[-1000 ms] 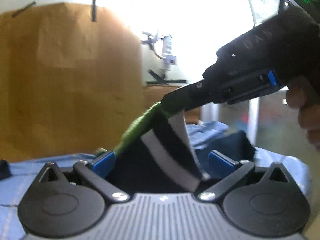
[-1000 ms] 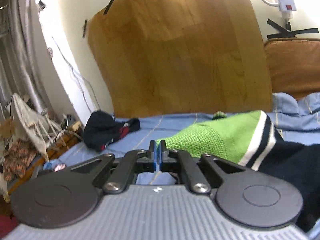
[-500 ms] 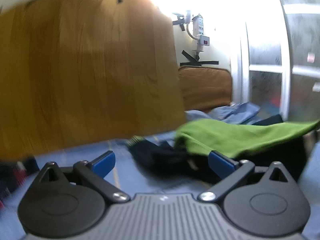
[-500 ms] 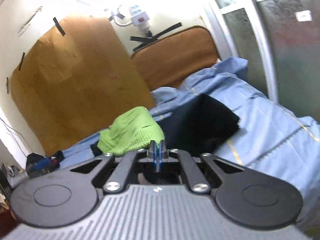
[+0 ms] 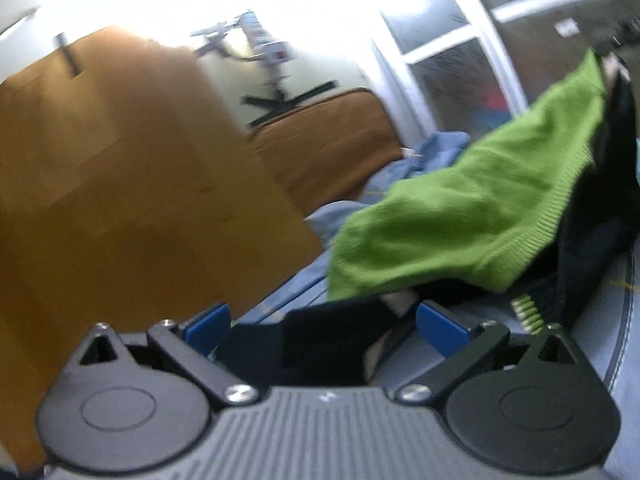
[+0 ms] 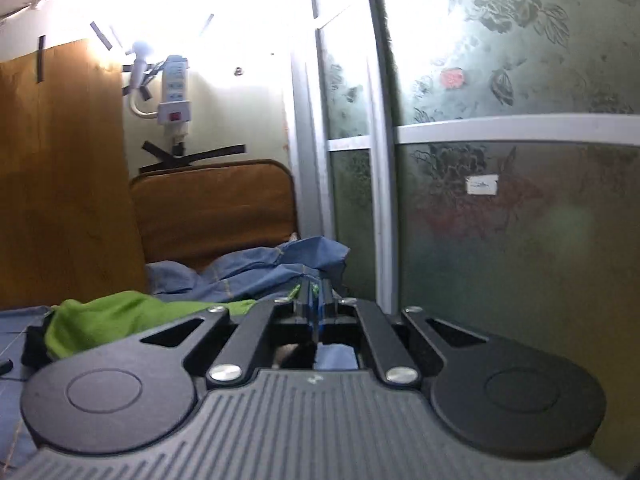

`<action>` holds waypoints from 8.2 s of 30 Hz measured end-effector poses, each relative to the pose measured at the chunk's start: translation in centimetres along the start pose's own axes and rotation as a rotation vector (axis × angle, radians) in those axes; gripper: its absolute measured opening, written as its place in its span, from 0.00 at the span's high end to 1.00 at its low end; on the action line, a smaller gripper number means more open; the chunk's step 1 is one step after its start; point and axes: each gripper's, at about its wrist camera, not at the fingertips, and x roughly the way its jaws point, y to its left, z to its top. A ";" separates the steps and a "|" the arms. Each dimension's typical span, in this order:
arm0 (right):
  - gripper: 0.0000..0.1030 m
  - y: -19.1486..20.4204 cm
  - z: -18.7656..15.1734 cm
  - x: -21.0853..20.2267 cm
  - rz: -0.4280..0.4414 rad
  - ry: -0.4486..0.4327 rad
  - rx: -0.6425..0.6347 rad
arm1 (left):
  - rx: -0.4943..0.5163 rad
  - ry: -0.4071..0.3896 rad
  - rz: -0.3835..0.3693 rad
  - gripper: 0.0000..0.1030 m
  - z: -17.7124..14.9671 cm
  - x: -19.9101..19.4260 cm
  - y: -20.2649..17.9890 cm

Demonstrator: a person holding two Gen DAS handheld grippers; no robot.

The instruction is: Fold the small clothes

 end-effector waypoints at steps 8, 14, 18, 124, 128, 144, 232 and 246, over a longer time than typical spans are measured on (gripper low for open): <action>0.95 -3.6 0.5 1.0 0.054 0.010 0.108 | 0.242 -0.044 0.008 0.05 1.2 4.0 -5.5; 0.97 -3.0 2.1 -0.2 0.053 -0.080 0.072 | 0.212 -0.059 0.021 0.55 1.2 4.8 -6.0; 0.98 -3.3 3.9 -1.1 0.045 -0.142 0.088 | 0.249 -0.078 0.061 0.85 1.0 4.9 -6.3; 0.75 34.2 -3.1 21.8 0.428 0.205 -0.455 | -0.594 0.362 0.456 0.74 -1.3 9.9 23.8; 0.73 29.1 -7.3 16.4 0.645 0.319 -0.369 | -0.557 0.347 0.430 0.68 -4.4 4.2 21.6; 0.48 24.5 -15.9 2.0 0.778 0.552 -0.156 | -0.366 0.281 0.251 0.14 -6.4 -11.2 4.7; 0.90 40.5 -0.3 24.1 0.807 0.351 0.050 | -1.119 0.190 0.021 0.48 -11.3 -1.2 28.6; 0.82 34.6 -7.0 28.4 0.877 0.512 0.289 | -0.975 0.145 0.169 0.91 -12.6 8.8 26.3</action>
